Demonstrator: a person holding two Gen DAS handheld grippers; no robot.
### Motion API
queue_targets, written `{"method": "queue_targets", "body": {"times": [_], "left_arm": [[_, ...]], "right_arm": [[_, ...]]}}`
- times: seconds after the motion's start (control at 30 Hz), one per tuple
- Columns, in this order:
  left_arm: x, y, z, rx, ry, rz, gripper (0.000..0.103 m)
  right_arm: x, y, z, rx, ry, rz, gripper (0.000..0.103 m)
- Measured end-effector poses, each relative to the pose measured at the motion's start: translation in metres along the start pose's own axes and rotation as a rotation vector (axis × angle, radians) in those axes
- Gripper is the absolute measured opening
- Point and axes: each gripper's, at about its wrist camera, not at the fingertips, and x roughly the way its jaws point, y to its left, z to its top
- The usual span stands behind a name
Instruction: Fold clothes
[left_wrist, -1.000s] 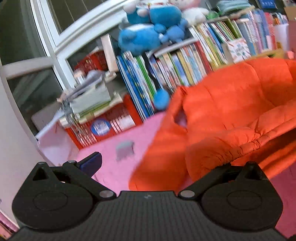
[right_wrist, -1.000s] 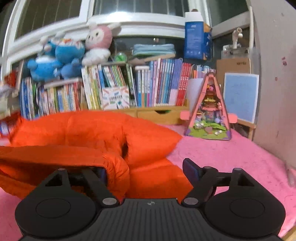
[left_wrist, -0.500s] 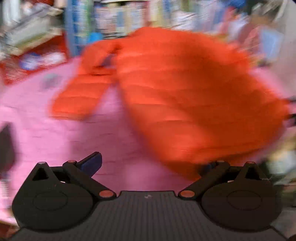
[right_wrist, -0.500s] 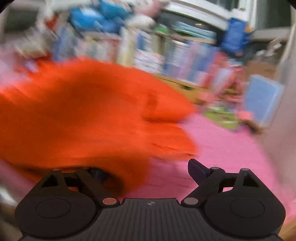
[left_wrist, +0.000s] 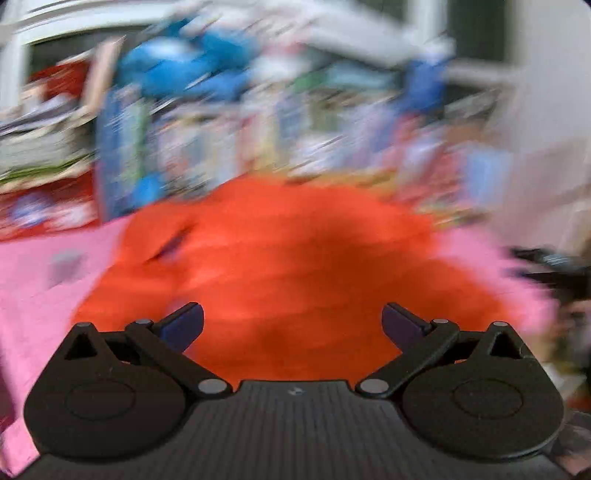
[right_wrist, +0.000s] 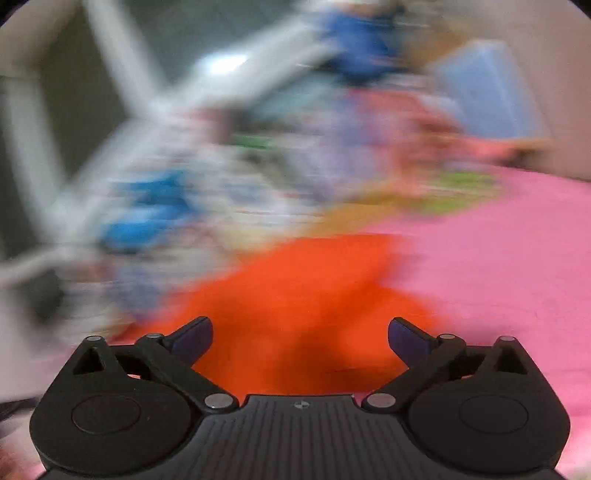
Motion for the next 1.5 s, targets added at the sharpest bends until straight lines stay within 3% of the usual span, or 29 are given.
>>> {"method": "queue_targets", "body": {"times": [0.03,0.07,0.13,0.17,0.2,0.23,0.3,0.37,0.43,0.53,0.6,0.63,0.67,0.7,0.73,0.77,0.83,1.0,1.1,1.2,1.33,1.43,1.5], "left_arm": [[0.013,-0.001,-0.002,-0.015,0.023,0.023,0.103],[0.027,-0.002,-0.004,-0.03,0.046,0.047,0.103],[0.053,-0.004,-0.008,-0.059,0.093,0.094,0.103],[0.067,-0.005,-0.01,-0.074,0.116,0.117,0.103],[0.08,-0.005,-0.012,-0.089,0.139,0.141,0.103],[0.093,-0.006,-0.014,-0.104,0.163,0.164,0.103],[0.096,-0.007,-0.021,-0.085,0.177,0.182,0.103],[0.097,-0.006,-0.027,-0.072,0.184,0.186,0.103],[0.097,-0.005,-0.032,-0.06,0.191,0.19,0.103],[0.095,0.001,-0.035,-0.077,0.192,0.176,0.103],[0.094,0.001,-0.037,-0.078,0.193,0.175,0.103],[0.092,0.002,-0.035,-0.078,0.193,0.173,0.103],[0.091,0.002,-0.034,-0.078,0.194,0.172,0.103],[0.089,0.003,-0.031,-0.079,0.19,0.171,0.103],[0.087,0.005,-0.028,-0.083,0.182,0.174,0.103],[0.085,0.007,-0.024,-0.085,0.171,0.179,0.103],[0.08,0.011,-0.015,-0.08,0.143,0.2,0.103],[0.084,0.019,-0.014,-0.083,0.154,0.239,0.103],[0.093,0.015,-0.034,-0.077,0.238,0.235,0.103],[0.082,0.017,-0.047,-0.068,0.207,0.225,0.103],[0.057,0.055,-0.03,-0.156,0.104,0.376,0.103],[0.056,0.094,-0.024,-0.282,0.091,0.512,0.103],[0.058,0.115,-0.028,-0.388,0.086,0.542,0.103]], "right_arm": [[0.014,-0.002,0.002,-0.024,0.019,-0.116,0.097],[0.029,-0.001,0.001,-0.052,0.043,-0.17,0.097],[0.053,0.001,-0.002,-0.059,0.117,-0.181,0.092],[0.067,0.002,-0.004,-0.055,0.164,-0.188,0.083],[0.081,0.004,-0.006,-0.051,0.211,-0.195,0.043],[0.092,0.006,-0.007,-0.056,0.246,-0.206,0.026],[0.102,0.011,-0.005,-0.115,0.241,-0.249,0.011],[0.103,0.011,0.005,-0.198,0.226,-0.312,0.009],[0.101,0.007,0.02,-0.322,0.164,-0.432,0.008],[0.095,-0.022,0.066,-0.394,-0.063,-0.764,0.008],[0.082,-0.045,0.101,-0.267,-0.171,-0.938,0.015],[0.072,-0.05,0.112,-0.194,-0.184,-0.897,0.028],[0.06,-0.05,0.117,-0.139,-0.19,-0.801,0.043],[0.051,-0.047,0.116,-0.112,-0.181,-0.681,0.079],[0.045,-0.042,0.111,-0.103,-0.157,-0.561,0.088],[0.042,-0.032,0.103,-0.114,-0.113,-0.422,0.086],[0.048,-0.008,0.082,-0.188,0.0,-0.227,0.086],[0.078,0.083,0.011,-0.393,0.219,0.093,0.084],[0.085,0.133,-0.034,-0.547,0.302,0.167,0.08],[0.092,0.162,-0.074,-0.697,0.356,0.167,0.08],[0.086,0.167,-0.105,-0.798,0.31,0.142,0.086],[0.085,0.165,-0.11,-0.775,0.285,0.142,0.09],[0.089,0.162,-0.108,-0.756,0.28,0.139,0.091]]}}
